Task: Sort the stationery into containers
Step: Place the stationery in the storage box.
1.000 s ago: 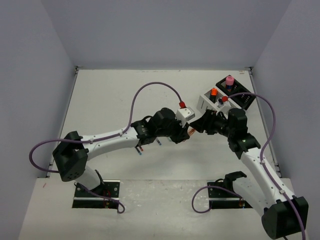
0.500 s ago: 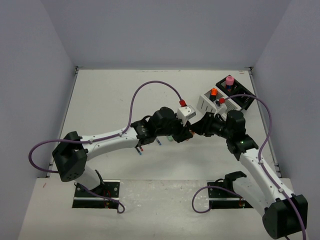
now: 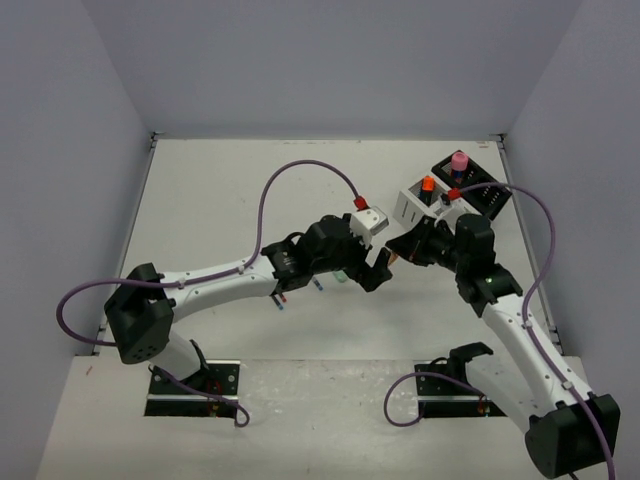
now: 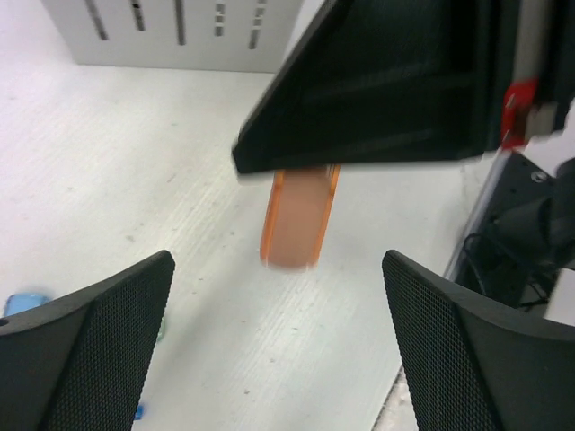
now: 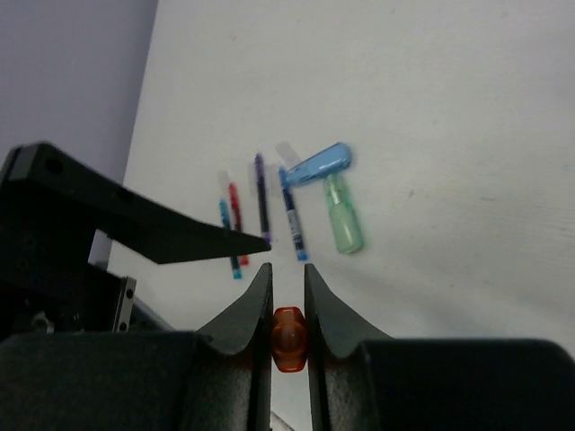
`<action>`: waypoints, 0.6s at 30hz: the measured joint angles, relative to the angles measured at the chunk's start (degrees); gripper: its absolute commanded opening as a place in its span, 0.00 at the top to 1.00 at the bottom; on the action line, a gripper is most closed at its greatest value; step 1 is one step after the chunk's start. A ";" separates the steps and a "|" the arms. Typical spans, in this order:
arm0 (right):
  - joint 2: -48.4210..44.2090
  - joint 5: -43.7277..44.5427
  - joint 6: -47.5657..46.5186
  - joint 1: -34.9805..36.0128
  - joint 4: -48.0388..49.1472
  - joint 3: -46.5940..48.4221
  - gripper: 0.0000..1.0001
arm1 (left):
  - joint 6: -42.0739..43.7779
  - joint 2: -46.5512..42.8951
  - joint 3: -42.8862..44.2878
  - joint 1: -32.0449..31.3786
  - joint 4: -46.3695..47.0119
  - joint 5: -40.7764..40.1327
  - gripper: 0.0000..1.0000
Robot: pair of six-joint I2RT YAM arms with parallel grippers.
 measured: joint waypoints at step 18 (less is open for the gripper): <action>34.65 64.74 -3.41 -16.17 -0.90 33.00 1.00 | -12.09 -1.55 -0.61 0.57 -19.51 -23.90 0.00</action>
